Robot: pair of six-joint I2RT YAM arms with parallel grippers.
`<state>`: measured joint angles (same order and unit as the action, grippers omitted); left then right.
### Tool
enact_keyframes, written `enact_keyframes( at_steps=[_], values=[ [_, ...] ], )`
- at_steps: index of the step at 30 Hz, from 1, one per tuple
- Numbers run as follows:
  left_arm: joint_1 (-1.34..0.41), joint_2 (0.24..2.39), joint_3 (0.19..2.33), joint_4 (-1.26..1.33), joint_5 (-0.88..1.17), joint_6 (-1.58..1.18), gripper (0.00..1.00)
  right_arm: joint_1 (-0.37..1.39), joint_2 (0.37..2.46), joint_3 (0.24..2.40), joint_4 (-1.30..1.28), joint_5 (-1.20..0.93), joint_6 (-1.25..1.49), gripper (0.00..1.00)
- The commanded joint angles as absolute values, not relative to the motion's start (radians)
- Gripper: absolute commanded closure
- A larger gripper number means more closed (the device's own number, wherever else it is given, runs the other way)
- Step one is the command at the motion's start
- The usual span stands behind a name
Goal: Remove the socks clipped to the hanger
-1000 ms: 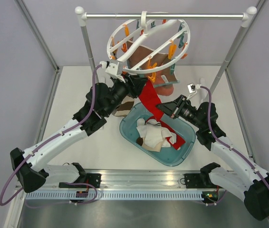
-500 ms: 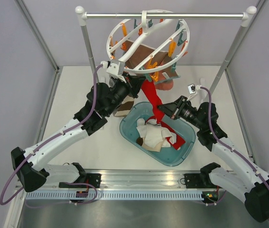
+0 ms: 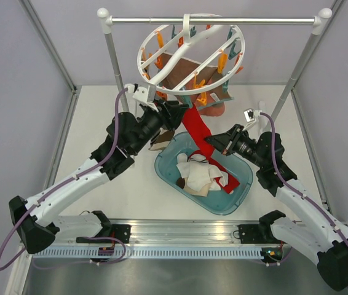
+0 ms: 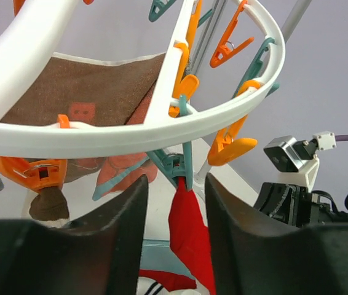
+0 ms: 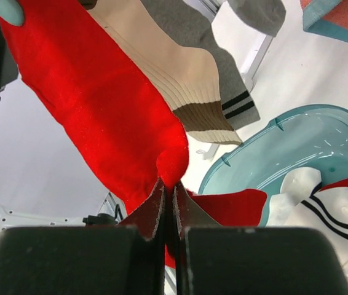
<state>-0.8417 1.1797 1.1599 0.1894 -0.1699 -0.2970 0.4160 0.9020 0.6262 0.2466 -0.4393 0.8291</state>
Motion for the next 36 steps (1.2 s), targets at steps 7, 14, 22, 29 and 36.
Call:
enact_keyframes(
  at_steps=[7,14,22,29,36],
  values=[
    [-0.796,1.138,1.120,0.256,-0.051,-0.356,0.41,0.413,0.877,0.686,0.226,-0.443,0.811,0.99],
    [-0.726,1.196,1.135,0.319,0.081,-0.431,0.39,0.414,0.877,0.689,0.221,-0.445,0.815,0.99],
    [-0.719,1.258,1.146,0.409,0.097,-0.498,0.38,0.413,0.877,0.693,0.216,-0.448,0.815,0.99],
    [-0.719,1.278,1.132,0.503,0.058,-0.552,0.38,0.413,0.879,0.690,0.215,-0.448,0.811,0.99],
    [-0.719,1.282,1.134,0.522,0.044,-0.564,0.42,0.413,0.876,0.689,0.212,-0.449,0.808,0.99]
  ],
)
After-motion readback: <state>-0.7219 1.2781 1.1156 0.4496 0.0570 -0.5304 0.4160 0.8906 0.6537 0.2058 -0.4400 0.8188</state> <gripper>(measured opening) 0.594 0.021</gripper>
